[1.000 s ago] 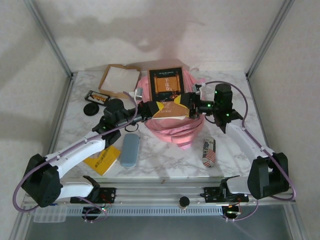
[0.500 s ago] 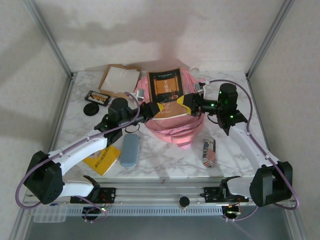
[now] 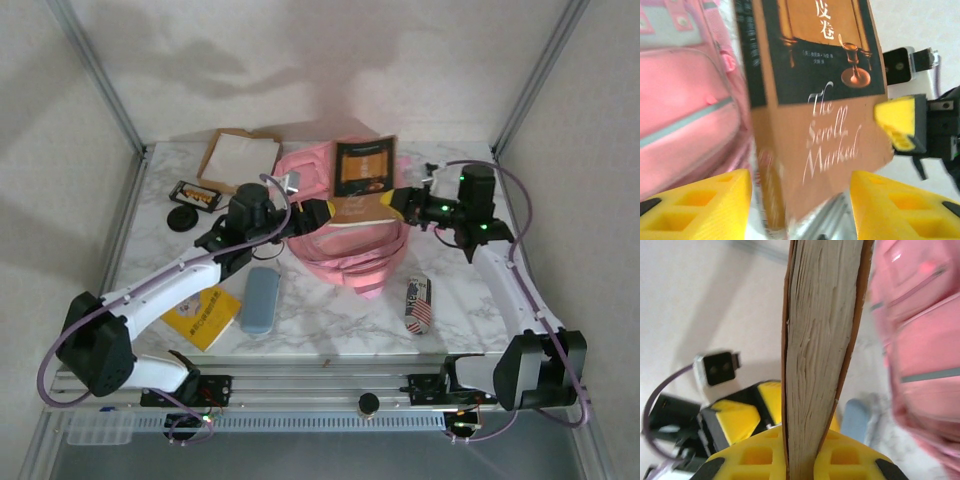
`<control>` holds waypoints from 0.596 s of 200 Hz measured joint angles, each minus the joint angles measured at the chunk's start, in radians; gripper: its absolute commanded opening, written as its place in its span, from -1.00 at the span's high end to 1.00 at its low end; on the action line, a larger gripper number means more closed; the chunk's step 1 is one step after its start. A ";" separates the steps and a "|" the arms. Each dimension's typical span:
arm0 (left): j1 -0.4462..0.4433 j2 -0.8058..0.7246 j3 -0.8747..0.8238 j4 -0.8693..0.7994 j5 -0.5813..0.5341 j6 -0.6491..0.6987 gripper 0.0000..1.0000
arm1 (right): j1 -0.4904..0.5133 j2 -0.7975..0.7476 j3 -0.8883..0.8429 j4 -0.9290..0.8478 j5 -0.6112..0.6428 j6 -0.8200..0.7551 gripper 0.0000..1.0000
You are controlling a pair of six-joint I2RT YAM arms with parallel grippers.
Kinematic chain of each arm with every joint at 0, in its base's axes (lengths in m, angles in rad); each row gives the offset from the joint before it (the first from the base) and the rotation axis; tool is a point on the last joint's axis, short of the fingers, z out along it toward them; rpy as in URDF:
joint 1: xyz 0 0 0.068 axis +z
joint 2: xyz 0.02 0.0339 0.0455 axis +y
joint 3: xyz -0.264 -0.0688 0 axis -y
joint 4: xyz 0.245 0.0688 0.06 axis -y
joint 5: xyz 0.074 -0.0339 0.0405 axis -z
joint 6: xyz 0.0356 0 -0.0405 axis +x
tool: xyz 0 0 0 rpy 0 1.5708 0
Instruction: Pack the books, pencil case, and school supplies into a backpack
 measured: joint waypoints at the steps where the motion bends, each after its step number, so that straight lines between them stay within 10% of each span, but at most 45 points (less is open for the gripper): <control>1: 0.000 0.002 0.003 -0.006 -0.003 0.008 -0.08 | -0.005 0.000 0.000 -0.003 0.002 -0.002 1.00; 63: -0.101 0.298 0.333 -0.332 -0.303 0.489 -0.24 | -0.268 -0.066 -0.019 -0.165 0.124 -0.105 1.00; 119: -0.195 0.576 0.497 -0.423 -0.355 0.775 -0.46 | -0.351 -0.090 -0.087 -0.192 0.193 -0.117 1.00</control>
